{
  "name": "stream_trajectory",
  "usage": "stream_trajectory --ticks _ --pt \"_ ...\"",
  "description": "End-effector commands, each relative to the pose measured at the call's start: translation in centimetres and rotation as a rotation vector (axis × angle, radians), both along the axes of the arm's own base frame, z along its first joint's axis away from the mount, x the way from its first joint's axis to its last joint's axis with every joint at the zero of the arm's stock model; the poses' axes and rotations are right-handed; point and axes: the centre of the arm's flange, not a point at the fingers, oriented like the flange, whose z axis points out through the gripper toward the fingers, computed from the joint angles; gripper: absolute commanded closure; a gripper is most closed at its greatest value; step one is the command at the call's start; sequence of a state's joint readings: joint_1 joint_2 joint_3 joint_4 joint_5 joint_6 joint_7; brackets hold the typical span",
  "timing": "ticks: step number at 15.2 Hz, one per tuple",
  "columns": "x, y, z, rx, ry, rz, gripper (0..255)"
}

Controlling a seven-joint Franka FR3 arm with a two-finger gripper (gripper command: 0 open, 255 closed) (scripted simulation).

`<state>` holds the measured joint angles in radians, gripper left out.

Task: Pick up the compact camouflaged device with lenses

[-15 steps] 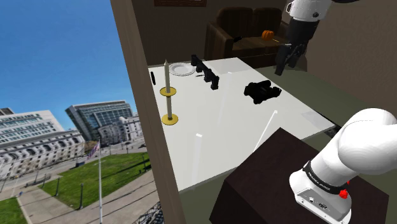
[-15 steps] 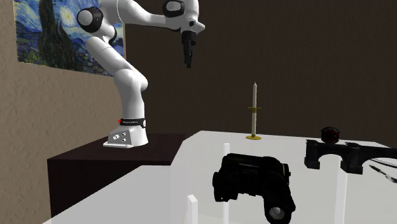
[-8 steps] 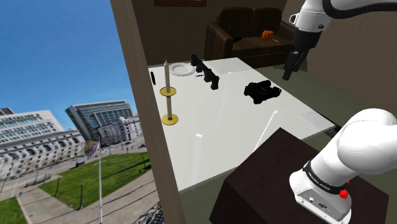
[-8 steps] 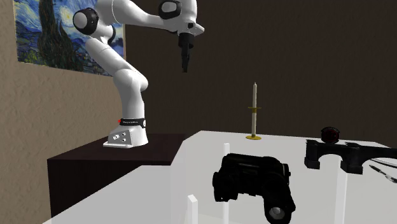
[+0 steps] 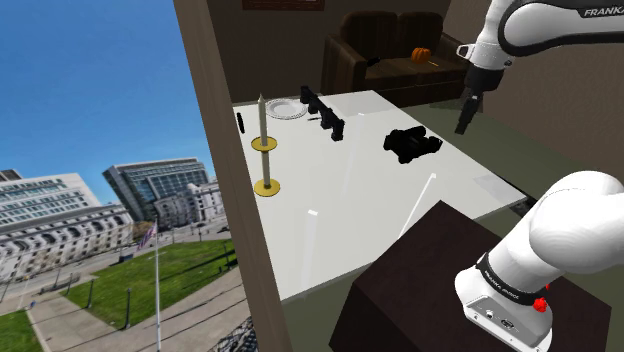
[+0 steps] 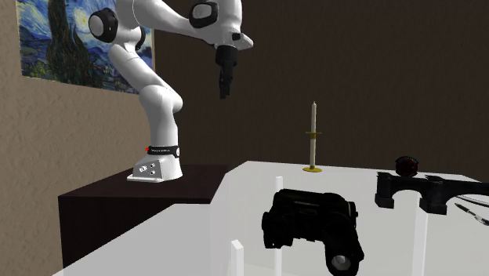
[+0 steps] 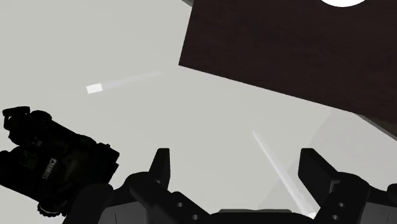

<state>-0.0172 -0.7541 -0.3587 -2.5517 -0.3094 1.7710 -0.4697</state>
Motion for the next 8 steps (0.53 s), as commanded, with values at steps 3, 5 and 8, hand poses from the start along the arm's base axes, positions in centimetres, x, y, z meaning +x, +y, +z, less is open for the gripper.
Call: stream_trajectory --ticks 3,5,8 --pt "0.6 -4.5 -2.7 0.006 0.009 0.095 0" --pt "1.1 -6.8 -4.0 0.009 0.014 0.14 0" --pt "1.9 -10.1 -6.0 0.014 0.021 0.208 0"
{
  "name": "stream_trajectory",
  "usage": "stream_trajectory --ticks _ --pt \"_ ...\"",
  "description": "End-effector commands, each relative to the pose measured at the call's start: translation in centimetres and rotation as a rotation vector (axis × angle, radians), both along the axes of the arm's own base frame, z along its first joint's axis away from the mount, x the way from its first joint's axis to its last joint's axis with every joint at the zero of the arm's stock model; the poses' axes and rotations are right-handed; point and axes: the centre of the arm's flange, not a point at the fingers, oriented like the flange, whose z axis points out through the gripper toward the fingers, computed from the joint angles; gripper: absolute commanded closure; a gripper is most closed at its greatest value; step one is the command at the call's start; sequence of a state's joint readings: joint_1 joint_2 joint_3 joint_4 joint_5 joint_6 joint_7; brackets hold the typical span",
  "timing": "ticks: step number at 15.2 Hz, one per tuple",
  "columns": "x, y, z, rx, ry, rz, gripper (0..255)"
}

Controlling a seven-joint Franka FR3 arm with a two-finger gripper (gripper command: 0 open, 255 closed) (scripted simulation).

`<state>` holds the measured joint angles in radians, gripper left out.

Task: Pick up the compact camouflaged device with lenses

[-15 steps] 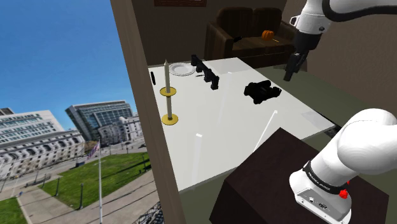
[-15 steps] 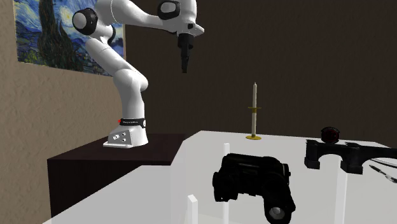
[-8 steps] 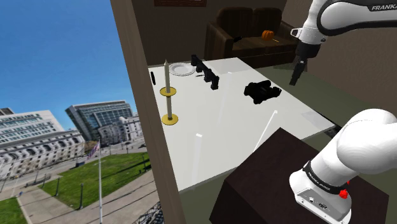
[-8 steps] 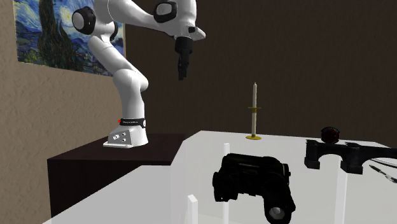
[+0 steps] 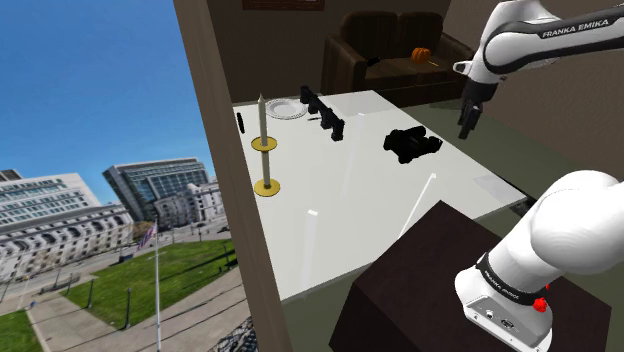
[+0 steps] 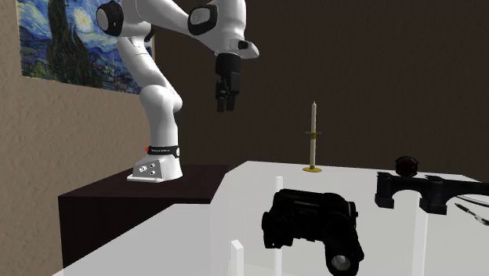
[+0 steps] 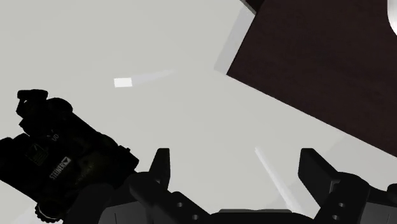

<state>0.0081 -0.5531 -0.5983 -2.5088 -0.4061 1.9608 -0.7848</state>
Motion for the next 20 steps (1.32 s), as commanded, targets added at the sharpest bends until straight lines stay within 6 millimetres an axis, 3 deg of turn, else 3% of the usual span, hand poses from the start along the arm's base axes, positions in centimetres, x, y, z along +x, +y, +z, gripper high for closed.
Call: stream_trajectory --ticks 1,10,20 --pt "0.7 -2.3 -1.2 0.002 0.004 0.05 0" --pt "4.7 -11.6 -7.5 0.017 0.026 0.253 0" --pt "11.1 -20.7 -14.7 0.033 0.049 0.479 0"
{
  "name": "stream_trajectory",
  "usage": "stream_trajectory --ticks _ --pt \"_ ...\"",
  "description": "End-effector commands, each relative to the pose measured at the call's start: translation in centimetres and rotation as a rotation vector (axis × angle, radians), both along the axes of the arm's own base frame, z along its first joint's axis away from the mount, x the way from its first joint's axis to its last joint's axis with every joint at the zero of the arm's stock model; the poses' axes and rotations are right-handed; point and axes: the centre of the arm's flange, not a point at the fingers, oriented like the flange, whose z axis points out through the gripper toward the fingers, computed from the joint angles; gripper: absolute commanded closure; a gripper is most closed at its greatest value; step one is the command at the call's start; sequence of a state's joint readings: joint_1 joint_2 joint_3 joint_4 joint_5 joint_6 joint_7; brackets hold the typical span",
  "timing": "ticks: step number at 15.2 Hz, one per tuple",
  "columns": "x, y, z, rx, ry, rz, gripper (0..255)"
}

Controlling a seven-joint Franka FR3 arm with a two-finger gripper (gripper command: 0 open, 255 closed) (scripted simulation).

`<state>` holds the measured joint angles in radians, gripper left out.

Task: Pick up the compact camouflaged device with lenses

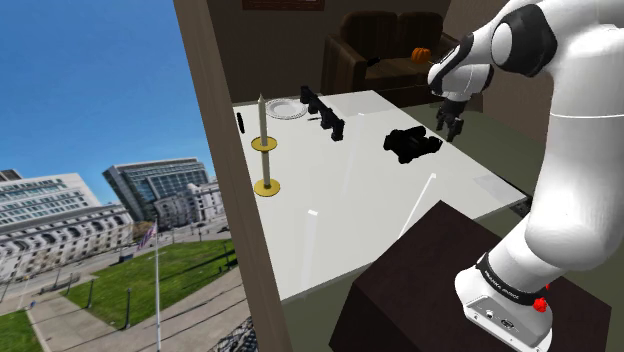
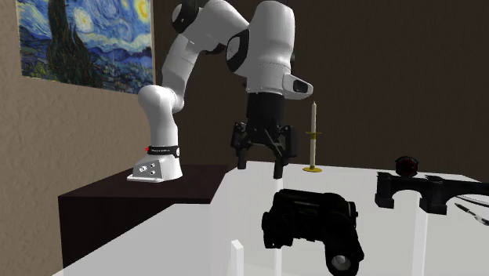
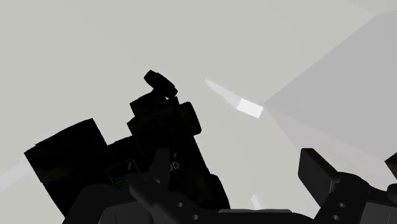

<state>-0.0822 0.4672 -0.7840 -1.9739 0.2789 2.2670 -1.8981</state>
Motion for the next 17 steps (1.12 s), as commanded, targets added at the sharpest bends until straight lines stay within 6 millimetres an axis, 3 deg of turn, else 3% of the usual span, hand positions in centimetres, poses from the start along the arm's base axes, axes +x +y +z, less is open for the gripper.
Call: stream_trajectory --ticks 1,4,11,14,15,17 --pt "1.7 -1.6 -1.4 0.007 0.004 0.049 0" --pt "4.0 -3.9 -3.6 0.012 0.011 0.115 0" --pt "4.0 -3.9 -7.3 0.012 0.011 0.115 0" --pt "4.0 -3.9 -7.6 0.012 0.011 0.115 0" --pt "4.0 -3.9 -7.6 0.012 0.011 0.115 255" --pt "4.0 -3.9 -7.6 0.012 0.011 0.115 255"
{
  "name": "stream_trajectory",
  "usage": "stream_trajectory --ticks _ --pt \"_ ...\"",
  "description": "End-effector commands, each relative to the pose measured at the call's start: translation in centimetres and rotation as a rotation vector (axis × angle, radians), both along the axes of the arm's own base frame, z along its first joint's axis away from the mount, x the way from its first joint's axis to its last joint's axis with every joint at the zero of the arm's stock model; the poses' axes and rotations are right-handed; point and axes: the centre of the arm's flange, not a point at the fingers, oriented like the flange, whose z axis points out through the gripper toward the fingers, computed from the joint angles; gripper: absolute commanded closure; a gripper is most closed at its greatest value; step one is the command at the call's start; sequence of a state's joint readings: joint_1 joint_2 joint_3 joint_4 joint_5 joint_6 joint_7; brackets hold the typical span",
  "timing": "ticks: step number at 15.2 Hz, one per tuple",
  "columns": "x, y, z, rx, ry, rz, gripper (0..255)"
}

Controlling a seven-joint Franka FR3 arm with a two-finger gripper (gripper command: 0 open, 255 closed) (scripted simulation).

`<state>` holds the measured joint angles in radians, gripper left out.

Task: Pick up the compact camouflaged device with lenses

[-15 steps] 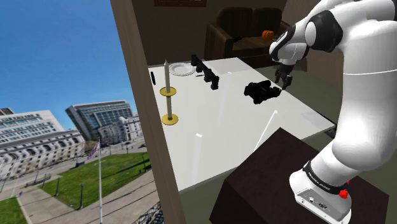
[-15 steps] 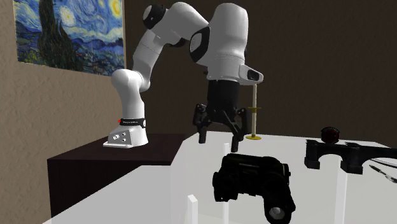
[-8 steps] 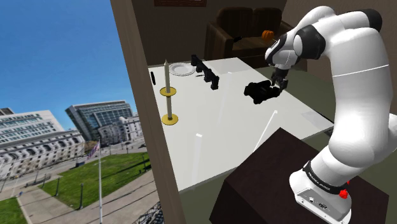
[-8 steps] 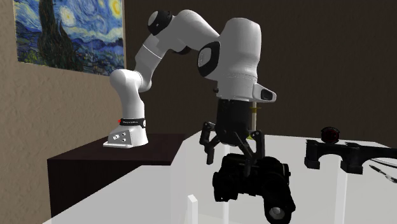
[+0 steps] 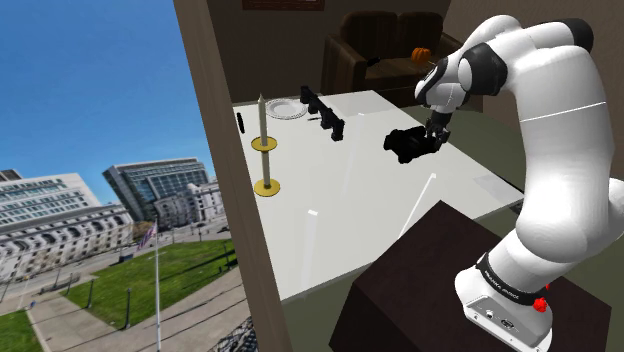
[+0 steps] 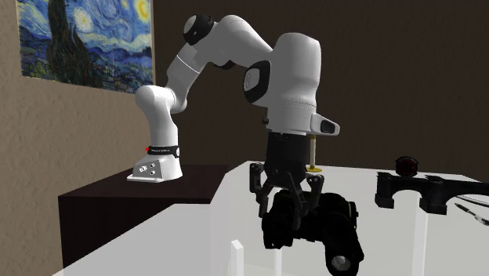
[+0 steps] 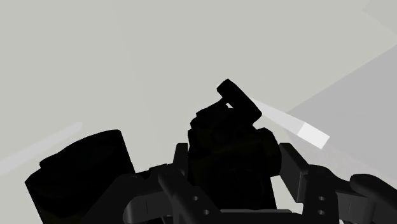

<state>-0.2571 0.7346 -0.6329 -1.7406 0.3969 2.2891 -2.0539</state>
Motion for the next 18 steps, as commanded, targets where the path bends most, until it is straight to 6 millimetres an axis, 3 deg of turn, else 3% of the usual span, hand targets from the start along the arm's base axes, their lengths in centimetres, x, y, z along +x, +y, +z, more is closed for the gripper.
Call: stream_trajectory --ticks 1,7,18 --pt "0.0 0.0 0.0 0.0 0.0 0.0 255" --pt "0.0 0.0 0.0 0.0 0.0 0.0 255" --pt "0.0 0.0 5.8 0.0 0.0 0.0 255"
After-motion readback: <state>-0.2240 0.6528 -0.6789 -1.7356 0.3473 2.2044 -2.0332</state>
